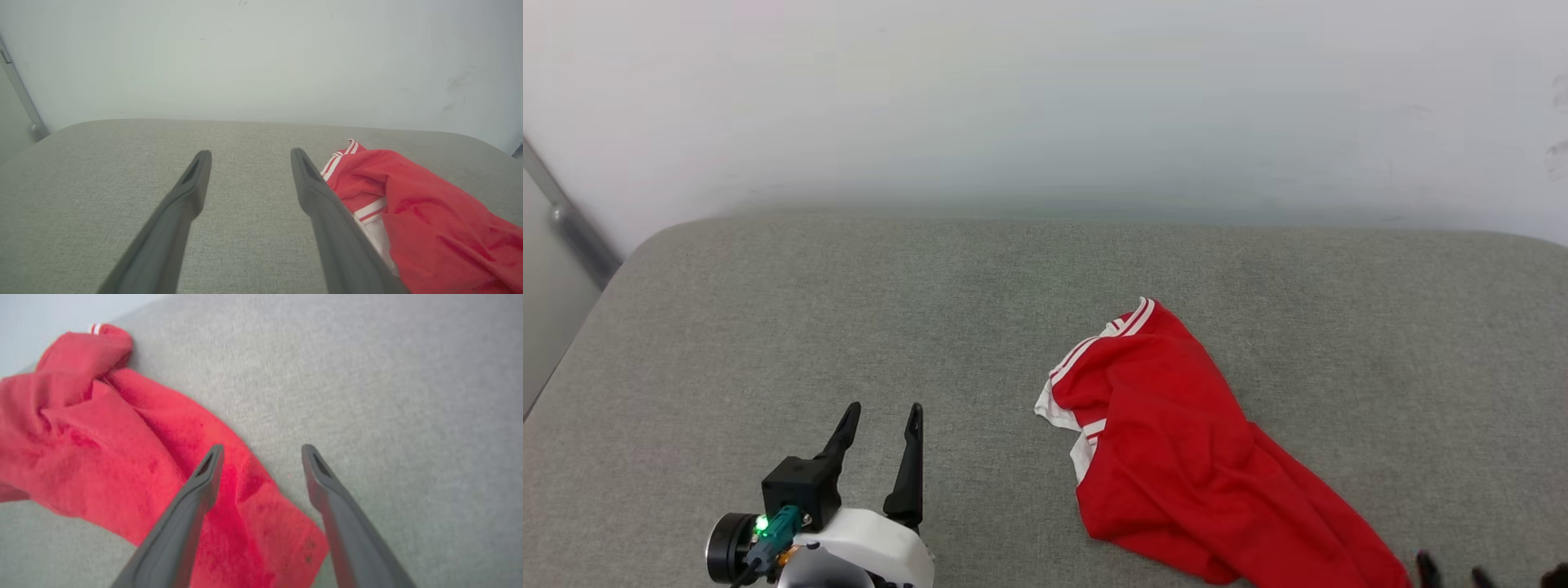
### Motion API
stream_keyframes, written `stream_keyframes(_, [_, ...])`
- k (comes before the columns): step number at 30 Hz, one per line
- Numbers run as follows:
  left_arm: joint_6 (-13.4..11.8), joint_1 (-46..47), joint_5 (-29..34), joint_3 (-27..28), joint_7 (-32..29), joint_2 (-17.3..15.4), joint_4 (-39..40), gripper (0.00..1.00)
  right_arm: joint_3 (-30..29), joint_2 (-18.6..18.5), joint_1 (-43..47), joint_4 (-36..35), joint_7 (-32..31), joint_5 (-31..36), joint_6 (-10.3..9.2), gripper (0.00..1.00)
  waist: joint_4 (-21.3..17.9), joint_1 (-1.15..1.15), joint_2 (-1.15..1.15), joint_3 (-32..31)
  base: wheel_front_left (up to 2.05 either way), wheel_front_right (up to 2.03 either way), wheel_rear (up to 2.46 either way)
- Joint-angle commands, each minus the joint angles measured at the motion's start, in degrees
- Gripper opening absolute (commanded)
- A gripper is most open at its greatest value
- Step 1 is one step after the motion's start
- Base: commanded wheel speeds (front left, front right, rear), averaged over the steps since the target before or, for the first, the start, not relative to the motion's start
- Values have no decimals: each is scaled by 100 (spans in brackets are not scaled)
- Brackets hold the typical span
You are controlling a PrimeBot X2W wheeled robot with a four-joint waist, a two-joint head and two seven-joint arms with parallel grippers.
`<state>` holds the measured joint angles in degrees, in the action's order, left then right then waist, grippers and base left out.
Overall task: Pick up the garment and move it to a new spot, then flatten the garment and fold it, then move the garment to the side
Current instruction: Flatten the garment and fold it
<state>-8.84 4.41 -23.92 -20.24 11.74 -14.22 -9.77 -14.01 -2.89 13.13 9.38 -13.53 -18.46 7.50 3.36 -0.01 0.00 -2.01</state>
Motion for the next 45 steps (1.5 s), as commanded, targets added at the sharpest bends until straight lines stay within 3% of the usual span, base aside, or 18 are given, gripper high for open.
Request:
stream_keyframes(1, [-35, -80, -17, 7, -20, -31, 35, 100, -87, 0, -158, -4, 398, 1, -2, 100, -5, 1, 0, 0, 0, 0, 0])
stream_keyframes(6, [-71, -61, -38, 49, -38, -84, 134, 100, -226, 1, -621, 96, 1120, 58, -2, 100, 7, 1, 0, 27, 0, 0, 0])
stream_keyframes(12, [-29, 186, 14, 3, -67, -116, 281, 100, -112, 2, -1556, 140, 911, 104, -2, 100, 120, 1, 0, 317, 0, 0, 0])
stream_keyframes(16, [58, 477, 65, -78, -10, -59, 309, 100, 85, -27, -2277, 297, 194, 235, -2, 100, 303, 1, 0, 664, 0, 0, 0])
stream_keyframes(26, [372, 1178, 205, -299, 174, 81, 114, 100, 946, -500, -3613, 713, -2855, 121, -2, 100, 872, 1, 0, 1336, 0, 0, 0])
stream_keyframes(29, [439, 1355, 224, -342, 226, 145, 50, 100, 1049, -592, -3870, 864, -3243, 198, -2, 100, 1015, 1, 0, 1525, 0, 0, 0])
stream_keyframes(37, [532, 1506, 220, -344, 316, 321, -128, 100, 1223, -618, -4041, 1805, -3519, 141, -2, 100, 1212, 1, 0, 1722, 0, 0, 0])
stream_keyframes(38, [548, 1508, 219, -341, 317, 337, -165, 100, 1249, -593, -4001, 1954, -3540, 136, -2, 46, 1222, 1, 0, 1727, 0, 0, 0])
stream_keyframes(39, [554, 1504, 229, -343, 325, 358, -184, 100, 1306, -586, -3974, 2061, -3541, 136, -2, 0, 1230, 1, 0, 1725, 0, 0, 0])
stream_keyframes(42, [556, 1445, 250, -315, 341, 390, -243, 100, 1477, -641, -4032, 2065, -3283, 110, -2, 0, 1201, 1, 0, 1673, 0, 0, 0])
stream_keyframes(45, [561, 1317, 268, -286, 349, 354, -308, 100, 1666, -925, -4290, 1602, -2618, 222, -3, 0, 1072, 1, 0, 1477, 0, 0, 0])
